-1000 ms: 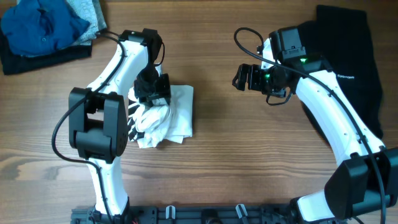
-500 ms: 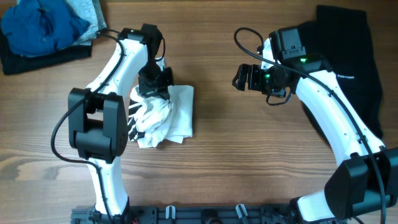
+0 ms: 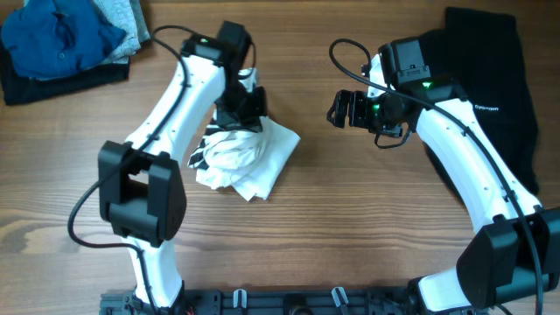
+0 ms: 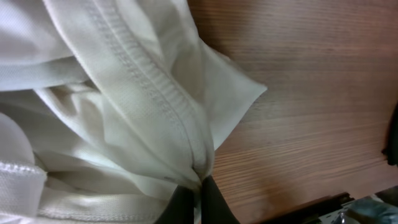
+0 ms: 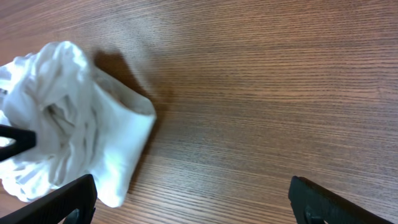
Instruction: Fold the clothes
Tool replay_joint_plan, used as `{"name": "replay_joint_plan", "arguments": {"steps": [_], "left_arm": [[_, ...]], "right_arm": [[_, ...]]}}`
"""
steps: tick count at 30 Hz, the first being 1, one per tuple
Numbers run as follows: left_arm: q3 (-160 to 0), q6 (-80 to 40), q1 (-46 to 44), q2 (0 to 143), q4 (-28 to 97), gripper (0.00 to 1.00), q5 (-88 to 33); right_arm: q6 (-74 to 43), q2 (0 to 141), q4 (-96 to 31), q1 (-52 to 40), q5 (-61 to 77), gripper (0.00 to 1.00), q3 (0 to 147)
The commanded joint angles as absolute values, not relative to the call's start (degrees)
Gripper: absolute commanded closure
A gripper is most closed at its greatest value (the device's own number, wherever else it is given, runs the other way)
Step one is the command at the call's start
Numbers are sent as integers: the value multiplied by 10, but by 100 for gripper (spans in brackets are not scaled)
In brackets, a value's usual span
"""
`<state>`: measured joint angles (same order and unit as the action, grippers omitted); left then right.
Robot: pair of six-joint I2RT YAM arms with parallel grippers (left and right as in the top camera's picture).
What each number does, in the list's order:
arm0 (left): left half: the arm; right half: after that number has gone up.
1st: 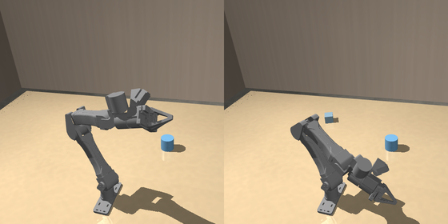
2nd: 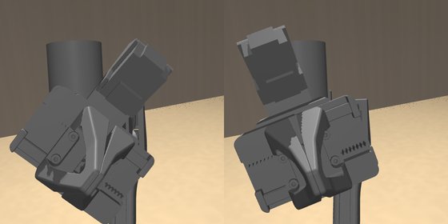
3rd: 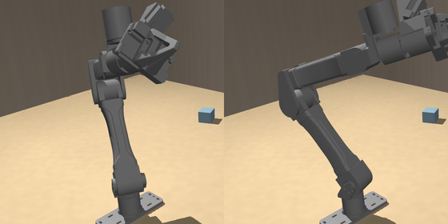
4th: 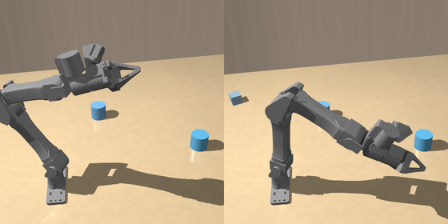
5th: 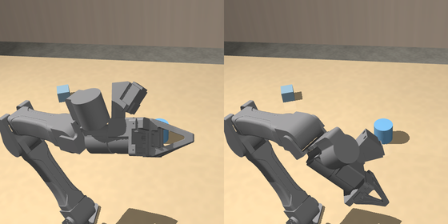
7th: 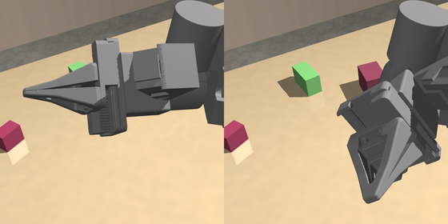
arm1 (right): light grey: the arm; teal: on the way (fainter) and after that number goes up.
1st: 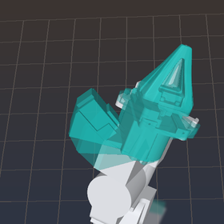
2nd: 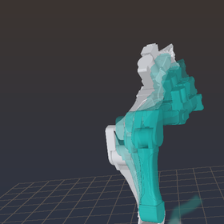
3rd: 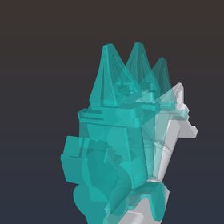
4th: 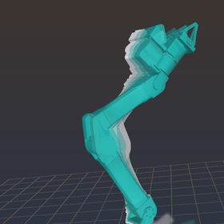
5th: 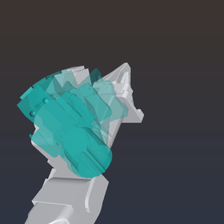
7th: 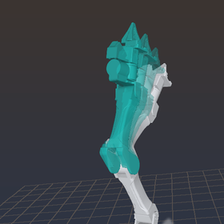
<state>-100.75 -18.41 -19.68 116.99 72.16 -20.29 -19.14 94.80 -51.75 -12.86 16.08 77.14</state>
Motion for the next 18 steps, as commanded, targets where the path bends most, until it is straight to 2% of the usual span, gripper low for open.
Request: {"name": "replay_joint_plan", "arguments": {"steps": [1,2,6,15,16,17,18], "left_arm": [[-1001,-205,-229,1185,715,96,-214],[-995,-208,-235,1188,713,96,-212],[-970,-208,-259,1202,713,82,-212],[-1004,-153,-263,1175,748,76,-212],[-1017,-145,-261,1164,760,73,-209],[-1027,-141,-258,1155,767,63,-204],[-1038,-141,-254,1142,770,47,-198]], "right_arm": [[-180,952,-519,-132,163,0,772],[-180,952,-519,-132,163,0,772],[-189,952,-518,-132,141,0,772],[-231,952,-488,-126,125,0,773],[-234,952,-484,-124,125,0,773],[-243,952,-477,-120,125,0,773],[-245,952,-473,-117,125,0,773]]}}
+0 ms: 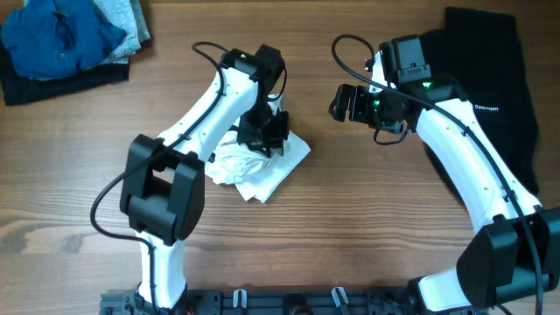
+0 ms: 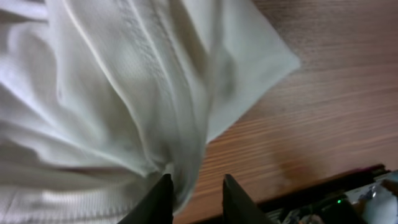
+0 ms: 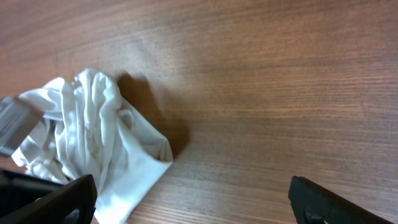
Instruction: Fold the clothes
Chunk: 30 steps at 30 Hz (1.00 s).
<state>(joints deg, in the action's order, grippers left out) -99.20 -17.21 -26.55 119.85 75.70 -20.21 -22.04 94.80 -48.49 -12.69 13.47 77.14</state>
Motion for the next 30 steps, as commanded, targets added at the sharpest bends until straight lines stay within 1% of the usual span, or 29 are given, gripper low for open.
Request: {"name": "replay_joint_plan", "arguments": {"steps": [1,2,3,4,7,9,12,16,18,20,23,27,30], "left_arm": [[-1042,-141,-251,1134,770,32,-198],[-1047,-141,-246,1124,770,20,-197],[-1050,-141,-239,1115,770,13,-197],[-1051,-141,-231,1105,770,12,-197],[-1051,-142,-193,1085,778,0,-197],[-1051,-141,-153,1082,809,1,-194],[-1035,-141,-120,1090,839,9,-182],[-969,-157,-109,1093,843,17,-182],[-940,-171,-109,1093,838,17,-181],[-910,-178,-109,1093,826,17,-182],[-867,-192,-109,1093,799,19,-184],[-842,-200,-108,1093,791,23,-180],[-832,-211,-108,1093,789,24,-166]], "right_arm": [[-247,952,-469,-115,128,0,773],[-249,952,-463,-113,130,0,773],[-256,952,-458,-110,135,0,773],[-256,952,-451,-109,145,1,773],[-243,952,-428,-109,200,1,773],[-237,953,-410,-116,246,2,773],[-226,959,-393,-137,277,4,773],[-217,988,-374,-196,279,6,777],[-198,1005,-377,-216,275,6,785],[-164,1037,-406,-234,230,6,814],[-115,1092,-470,-237,168,6,882],[-74,1148,-522,-237,165,6,967],[-75,1164,-529,-242,165,7,991]]}}
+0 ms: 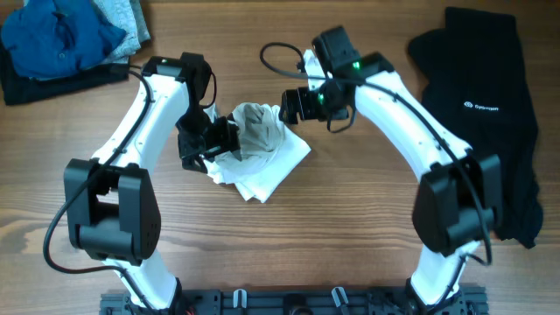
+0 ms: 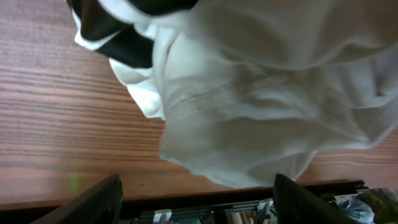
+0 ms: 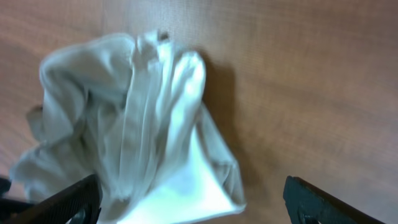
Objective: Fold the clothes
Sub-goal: 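Grasp the bundle's top edge with both grippers and lift it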
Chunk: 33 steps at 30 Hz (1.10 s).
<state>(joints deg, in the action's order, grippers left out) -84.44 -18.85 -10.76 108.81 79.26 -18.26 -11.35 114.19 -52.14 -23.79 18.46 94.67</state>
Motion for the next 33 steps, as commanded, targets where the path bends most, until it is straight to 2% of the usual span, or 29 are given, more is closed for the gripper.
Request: {"name": "replay_joint_plan", "arguments": {"steps": [1,7,10,14,19,28,31,33], "left_arm": [[-828,-219,-109,1093,787,24,-157],[-785,-251,-107,1093,740,31,-145],[-778,-258,-103,1093,725,32,-145],[-778,-259,-103,1093,713,32,-145],[-778,-262,-103,1093,710,44,-154],[-778,-262,-104,1093,714,49,-173],[-778,-262,-104,1093,714,49,-180],[-778,-262,-104,1093,713,49,-180]], "right_arm": [[-75,1166,-530,-243,165,7,993],[-60,1187,-530,-246,194,17,993],[-41,1197,-535,-252,240,16,993],[-14,1204,-545,-269,233,16,993],[-10,1207,-541,-298,233,15,993],[-12,1224,-522,-313,209,16,993],[0,1237,-524,-313,201,23,993],[-2,1237,-519,-314,194,33,994]]}}
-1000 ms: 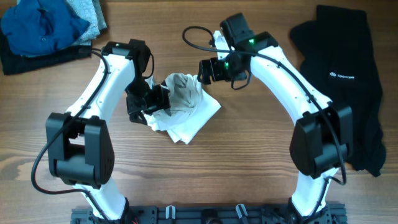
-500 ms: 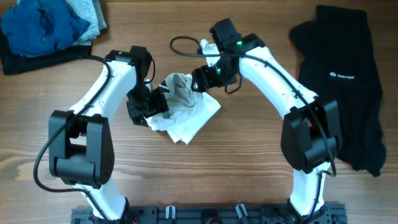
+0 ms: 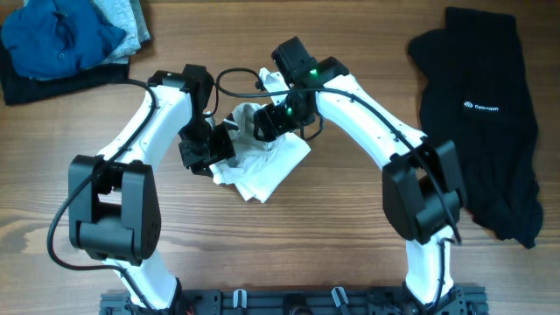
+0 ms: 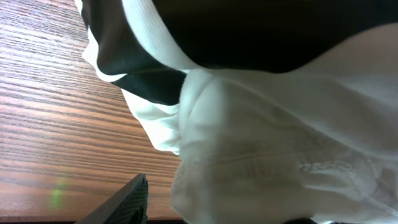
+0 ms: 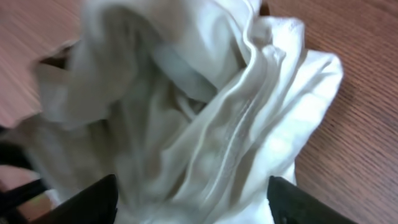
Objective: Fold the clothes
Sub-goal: 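Grasp the bundle's top edge with both grippers and lift it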
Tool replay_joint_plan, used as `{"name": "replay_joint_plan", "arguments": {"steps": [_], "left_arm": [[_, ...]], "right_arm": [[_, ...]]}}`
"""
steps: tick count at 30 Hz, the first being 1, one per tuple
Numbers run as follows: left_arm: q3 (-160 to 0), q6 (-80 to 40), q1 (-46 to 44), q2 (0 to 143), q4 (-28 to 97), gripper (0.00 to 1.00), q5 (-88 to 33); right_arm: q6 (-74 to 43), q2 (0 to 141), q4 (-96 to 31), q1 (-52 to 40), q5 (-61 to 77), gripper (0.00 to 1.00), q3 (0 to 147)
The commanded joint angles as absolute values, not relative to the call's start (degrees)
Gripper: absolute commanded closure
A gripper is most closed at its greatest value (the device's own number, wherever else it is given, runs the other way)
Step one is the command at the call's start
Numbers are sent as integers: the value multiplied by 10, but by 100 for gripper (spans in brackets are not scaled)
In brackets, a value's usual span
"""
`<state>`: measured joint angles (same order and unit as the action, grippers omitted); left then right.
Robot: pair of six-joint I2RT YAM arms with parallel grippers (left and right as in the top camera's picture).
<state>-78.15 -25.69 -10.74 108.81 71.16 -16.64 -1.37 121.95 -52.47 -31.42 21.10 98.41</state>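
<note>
A crumpled white garment (image 3: 262, 162) with black trim lies in a heap mid-table. My left gripper (image 3: 210, 150) sits low at the heap's left edge. In the left wrist view white cloth (image 4: 280, 143) and its black trim (image 4: 124, 56) fill the frame. One left finger (image 4: 127, 200) shows and the other is hidden behind cloth. My right gripper (image 3: 269, 125) hovers open over the heap's top. Its fingers (image 5: 93, 200) stand wide apart above the bunched folds (image 5: 205, 106), holding nothing.
A black garment (image 3: 477, 114) lies spread at the right side of the table. A pile of blue and grey clothes (image 3: 61, 39) on a dark piece fills the far left corner. Bare wood table (image 3: 350, 236) lies in front of the heap.
My right gripper has moved left and down, closer over the white heap. My left gripper has pressed nearer the heap's black-trimmed edge, cloth now covering one finger. The heap has barely shifted.
My left gripper was shut on a fold of the white garment, with the right open far off to the right. Then the left jaws were parted and the garment lay mid-table. Then the left stood wide open at the heap's left with the right above it; now both are close in.
</note>
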Motion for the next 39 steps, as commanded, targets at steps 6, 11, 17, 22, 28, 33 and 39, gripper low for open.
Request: {"name": "replay_joint_plan", "arguments": {"steps": [6,11,17,22,28,33,39], "left_arm": [[-778,-262,-104,1093,709,64,-180],[-778,-259,-104,1093,712,96,-180],[-778,-256,-104,1062,747,96,-180],[-778,-247,-104,1019,765,96,-179],[-772,-247,-107,1014,800,96,-177],[-728,-247,-122,1014,778,93,-178],[-674,-248,-130,1014,714,81,-178]], "right_arm": [[-2,1237,-512,-314,183,73,995],[-31,1237,-515,-314,114,96,1002],[-70,1234,-630,-311,69,96,1070],[-105,1213,-696,-309,57,96,1095],[-148,1201,-788,-309,45,96,1095],[-183,1201,-853,-314,49,95,1088],[-196,1201,-846,-327,73,58,1047]]}}
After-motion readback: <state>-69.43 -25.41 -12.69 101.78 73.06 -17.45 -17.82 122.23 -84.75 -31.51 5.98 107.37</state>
